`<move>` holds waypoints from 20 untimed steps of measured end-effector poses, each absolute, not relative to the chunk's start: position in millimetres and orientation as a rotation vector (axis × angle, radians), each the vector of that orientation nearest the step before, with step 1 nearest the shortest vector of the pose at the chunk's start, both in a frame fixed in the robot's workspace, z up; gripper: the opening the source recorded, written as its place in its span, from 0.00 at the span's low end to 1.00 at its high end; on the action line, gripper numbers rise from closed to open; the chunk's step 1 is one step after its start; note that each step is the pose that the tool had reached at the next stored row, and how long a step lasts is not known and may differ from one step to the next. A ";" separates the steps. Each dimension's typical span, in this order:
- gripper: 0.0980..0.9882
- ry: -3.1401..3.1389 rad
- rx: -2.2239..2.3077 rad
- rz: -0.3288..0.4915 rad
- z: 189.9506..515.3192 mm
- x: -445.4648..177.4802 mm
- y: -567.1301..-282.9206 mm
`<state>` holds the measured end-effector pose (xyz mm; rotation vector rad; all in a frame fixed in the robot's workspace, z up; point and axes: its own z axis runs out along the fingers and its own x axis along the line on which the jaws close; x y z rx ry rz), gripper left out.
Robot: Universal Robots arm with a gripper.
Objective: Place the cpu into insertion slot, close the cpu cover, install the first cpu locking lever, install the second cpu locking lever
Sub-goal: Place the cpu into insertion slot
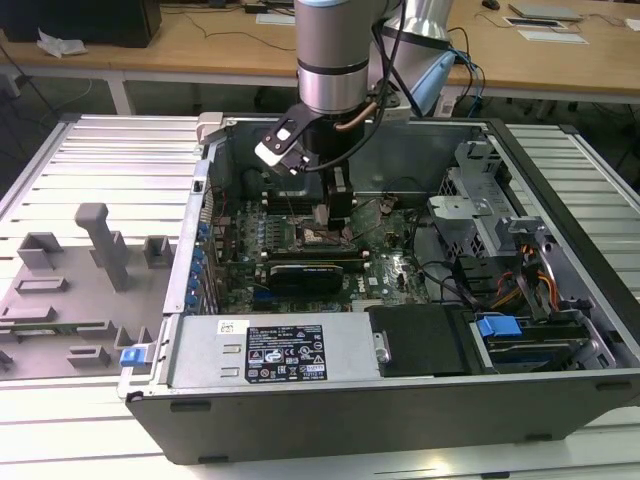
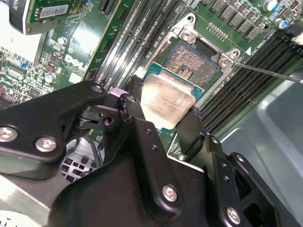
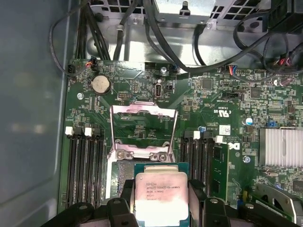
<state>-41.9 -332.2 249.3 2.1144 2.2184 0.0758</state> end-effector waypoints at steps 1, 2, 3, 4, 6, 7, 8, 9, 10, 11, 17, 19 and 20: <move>0.49 2.218 2.114 0.076 248.5 -41.9 -332.0; 0.49 2.218 2.115 0.075 247.7 -42.0 -331.5; 0.49 2.218 2.115 0.076 247.1 -42.0 -330.2; 0.49 2.218 2.114 0.076 245.7 -42.0 -328.2; 0.49 2.218 2.114 0.076 244.1 -42.0 -327.3; 0.49 2.218 2.115 0.076 242.9 -42.1 -326.7; 0.49 2.218 2.114 0.076 242.0 -42.1 -326.3; 0.49 2.218 2.114 0.076 240.9 -42.0 -325.9; 0.49 2.218 2.114 0.076 240.2 -42.1 -325.3; 0.49 2.218 2.114 0.076 239.3 -42.1 -324.6; 0.49 2.218 2.114 0.076 236.1 -42.1 -321.8; 0.49 2.218 2.114 0.076 235.1 -42.1 -320.9; 0.49 2.218 2.114 0.076 234.5 -42.0 -320.5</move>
